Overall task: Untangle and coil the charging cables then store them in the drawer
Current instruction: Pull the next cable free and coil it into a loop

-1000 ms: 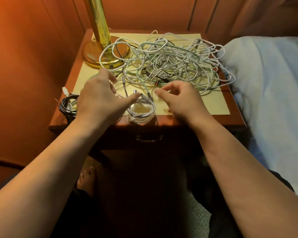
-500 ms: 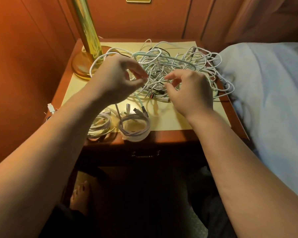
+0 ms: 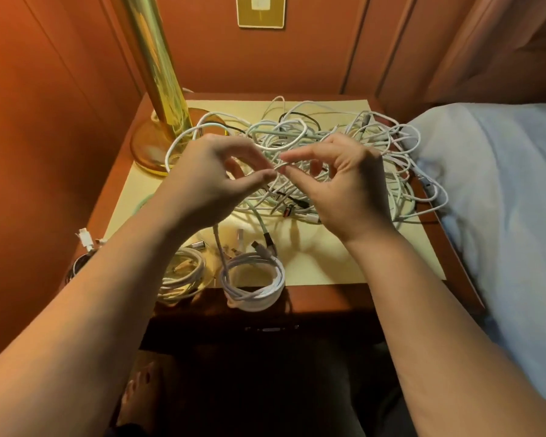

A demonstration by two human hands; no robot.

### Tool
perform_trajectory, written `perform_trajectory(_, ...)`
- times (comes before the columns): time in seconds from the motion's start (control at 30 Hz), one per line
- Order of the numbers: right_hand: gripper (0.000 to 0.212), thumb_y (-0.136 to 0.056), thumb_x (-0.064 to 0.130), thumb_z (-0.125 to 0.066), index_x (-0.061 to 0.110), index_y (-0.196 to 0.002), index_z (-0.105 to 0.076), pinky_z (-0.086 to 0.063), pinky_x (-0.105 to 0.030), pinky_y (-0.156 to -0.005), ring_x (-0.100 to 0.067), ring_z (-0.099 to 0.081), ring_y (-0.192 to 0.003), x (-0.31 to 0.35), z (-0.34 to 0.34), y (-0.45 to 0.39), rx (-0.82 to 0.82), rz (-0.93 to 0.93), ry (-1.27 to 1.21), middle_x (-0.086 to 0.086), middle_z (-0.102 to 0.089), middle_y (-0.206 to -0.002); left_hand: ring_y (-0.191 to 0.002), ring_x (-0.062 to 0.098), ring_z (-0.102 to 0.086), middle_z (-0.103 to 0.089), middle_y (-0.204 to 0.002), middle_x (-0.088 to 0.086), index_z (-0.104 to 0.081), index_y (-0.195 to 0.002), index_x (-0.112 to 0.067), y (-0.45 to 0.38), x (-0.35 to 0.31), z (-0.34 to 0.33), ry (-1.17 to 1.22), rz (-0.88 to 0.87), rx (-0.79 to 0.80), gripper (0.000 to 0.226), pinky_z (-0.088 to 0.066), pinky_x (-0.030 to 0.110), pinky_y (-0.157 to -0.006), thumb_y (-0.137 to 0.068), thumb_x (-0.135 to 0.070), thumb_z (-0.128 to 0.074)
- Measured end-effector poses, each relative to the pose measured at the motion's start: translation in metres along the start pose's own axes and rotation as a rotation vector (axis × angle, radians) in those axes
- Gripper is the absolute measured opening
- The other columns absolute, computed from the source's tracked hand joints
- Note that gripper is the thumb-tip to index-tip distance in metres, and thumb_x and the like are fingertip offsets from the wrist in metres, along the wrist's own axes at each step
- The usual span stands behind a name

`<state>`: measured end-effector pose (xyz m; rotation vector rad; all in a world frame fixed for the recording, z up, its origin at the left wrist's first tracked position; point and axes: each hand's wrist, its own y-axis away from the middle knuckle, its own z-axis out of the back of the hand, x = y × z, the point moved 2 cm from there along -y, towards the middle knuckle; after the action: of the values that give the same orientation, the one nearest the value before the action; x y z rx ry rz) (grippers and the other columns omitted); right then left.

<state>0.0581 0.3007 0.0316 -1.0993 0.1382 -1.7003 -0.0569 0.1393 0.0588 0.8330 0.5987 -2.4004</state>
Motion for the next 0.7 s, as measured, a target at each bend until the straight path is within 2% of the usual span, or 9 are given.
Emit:
perform_trajectory(0.17, 0.012, -0.094, 0.036, -0.073, 0.038, -0.103, -0.08, -0.041, -0.021, -0.056, -0.001, -0.057, -0.06, -0.012, -0.001, 0.0, 0.067, -0.184, 0.096, 0.015, -0.065, -0.072, -0.084, 0.003, -0.06, -0.068, -0.099, -0.017, -0.073, -0.099, -0.028, 0.001, 0.009, -0.002, -0.009, 0.027, -0.042, 0.009, -0.039, 0.011, -0.061, -0.096, -0.036, -0.069)
perform_trajectory(0.3, 0.029, -0.095, 0.042, -0.071, 0.03, -0.121, -0.076, -0.049, -0.026, -0.063, -0.009, -0.065, -0.072, -0.032, 0.015, 0.001, -0.012, -0.33, 0.2, 0.014, -0.068, -0.079, -0.083, 0.01, -0.061, -0.065, -0.099, -0.018, -0.07, -0.101, -0.026, 0.002, 0.007, -0.002, -0.019, 0.037, -0.063, 0.009, -0.041, 0.009, -0.059, -0.099, -0.033, -0.066)
perform_trajectory(0.37, 0.032, -0.093, 0.046, -0.074, 0.027, -0.118, -0.078, -0.052, -0.026, -0.066, -0.01, -0.068, -0.076, -0.037, 0.024, 0.0, -0.074, -0.357, 0.154, 0.013, -0.071, -0.082, -0.082, 0.009, -0.06, -0.063, -0.095, -0.02, -0.07, -0.1, -0.026, 0.002, 0.007, 0.001, -0.021, 0.06, -0.077, 0.009, -0.039, 0.01, -0.058, -0.099, -0.034, -0.066)
perform_trajectory(0.43, 0.029, -0.09, 0.047, -0.077, 0.027, -0.111, -0.082, -0.056, -0.025, -0.069, -0.005, -0.07, -0.081, -0.036, 0.027, -0.001, -0.155, -0.34, 0.066, 0.012, -0.076, -0.087, -0.079, 0.006, -0.057, -0.061, -0.089, -0.021, -0.071, -0.098, -0.025, 0.003, 0.007, 0.0, -0.042, 0.09, -0.057, 0.01, -0.037, 0.017, -0.058, -0.097, -0.034, -0.067)
perform_trajectory(0.5, 0.027, -0.089, 0.048, -0.079, 0.028, -0.106, -0.083, -0.056, -0.024, -0.07, -0.001, -0.07, -0.082, -0.029, 0.025, -0.002, -0.199, -0.293, -0.008, 0.012, -0.078, -0.09, -0.079, 0.004, -0.057, -0.063, -0.091, -0.018, -0.071, -0.101, -0.025, 0.003, 0.004, -0.005, -0.049, 0.098, -0.048, 0.014, -0.037, 0.019, -0.059, -0.094, -0.037, -0.071)
perform_trajectory(0.6, 0.022, -0.086, 0.046, -0.081, 0.029, -0.099, -0.084, -0.052, -0.026, -0.063, -0.002, -0.067, -0.076, -0.02, 0.017, -0.002, -0.185, -0.207, -0.037, 0.012, -0.074, -0.083, -0.091, 0.003, -0.06, -0.067, -0.108, -0.014, -0.07, -0.115, -0.026, 0.004, -0.008, -0.009, -0.058, -0.02, -0.08, 0.036, -0.043, 0.015, -0.066, -0.087, -0.048, -0.076)
perform_trajectory(0.7, 0.017, -0.085, 0.043, -0.083, 0.029, -0.094, -0.084, -0.047, -0.024, -0.059, 0.0, -0.059, -0.067, -0.014, 0.014, -0.001, -0.183, -0.15, -0.051, 0.013, -0.071, -0.079, -0.089, -0.002, -0.062, -0.07, -0.099, -0.015, -0.074, -0.107, -0.023, 0.003, -0.02, -0.014, -0.064, -0.144, -0.117, 0.026, -0.044, 0.006, -0.067, -0.09, -0.043, -0.075)
